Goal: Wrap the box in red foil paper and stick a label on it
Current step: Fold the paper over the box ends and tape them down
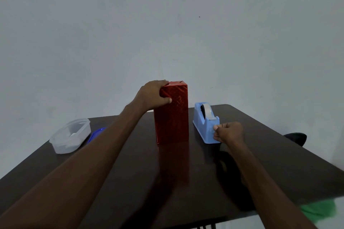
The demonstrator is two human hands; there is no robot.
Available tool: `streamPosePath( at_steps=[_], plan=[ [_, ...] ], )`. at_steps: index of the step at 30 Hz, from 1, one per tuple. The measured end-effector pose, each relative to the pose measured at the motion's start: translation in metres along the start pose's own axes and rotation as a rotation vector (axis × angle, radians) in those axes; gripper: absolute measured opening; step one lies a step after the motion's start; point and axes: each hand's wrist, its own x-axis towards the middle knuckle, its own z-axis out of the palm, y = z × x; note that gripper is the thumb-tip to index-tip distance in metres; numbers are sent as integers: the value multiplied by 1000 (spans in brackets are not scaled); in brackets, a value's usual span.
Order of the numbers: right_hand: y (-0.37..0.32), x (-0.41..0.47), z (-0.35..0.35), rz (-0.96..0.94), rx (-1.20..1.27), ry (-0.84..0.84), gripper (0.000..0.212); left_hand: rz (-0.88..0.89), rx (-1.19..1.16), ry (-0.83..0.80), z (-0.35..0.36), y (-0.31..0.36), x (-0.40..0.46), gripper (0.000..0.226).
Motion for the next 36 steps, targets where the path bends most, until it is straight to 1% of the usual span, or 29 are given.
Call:
streamPosePath(
  at_steps=[3, 7, 9, 13, 15, 17, 18, 20, 23, 25, 27, 29, 32, 36],
  plan=[
    [2, -1, 1, -15, -12, 18, 26, -4, -2, -4, 1, -1, 0, 67],
    [3, 2, 4, -10, -36, 44, 24, -11, 4, -13, -1, 0, -1, 70],
    [5, 3, 4, -16, -56, 46, 23, -7, 10, -17, -1, 0, -1, 68],
    [10, -4, 3, 26, -167, 6, 17, -20, 20, -26, -1, 0, 0, 73],
    [5, -8, -1, -40, -178, -15, 19, -21, 24, -25, 0, 0, 0, 74],
    [-7, -12, -6, -120, -143, -77, 23, -15, 31, -25, -1, 2, 0, 71],
    [-15, -16, -7, -141, -104, -138, 23, -16, 34, -24, -2, 1, -1, 69],
    [-36, -26, -10, -172, -60, -253, 17, -14, 36, -31, -2, 1, -1, 70],
    [-74, -30, -10, -257, -81, -343, 12, -31, 31, -60, -2, 1, -1, 78],
    [-104, -26, -12, -362, -94, -393, 17, -28, 18, -72, 0, 4, -1, 80],
    [-137, -21, -3, -452, -99, -492, 23, -33, 28, -68, 0, 4, -1, 78],
    [-167, -11, 15, -509, -159, -582, 29, -31, 51, -51, 0, -1, -1, 77],
    [-196, 7, 43, -578, -279, -619, 33, -34, 53, -44, 3, -4, -1, 80],
    [-217, 33, 73, -561, -473, -688, 35, -8, 89, -40, 0, -2, 1, 82]
  ],
)
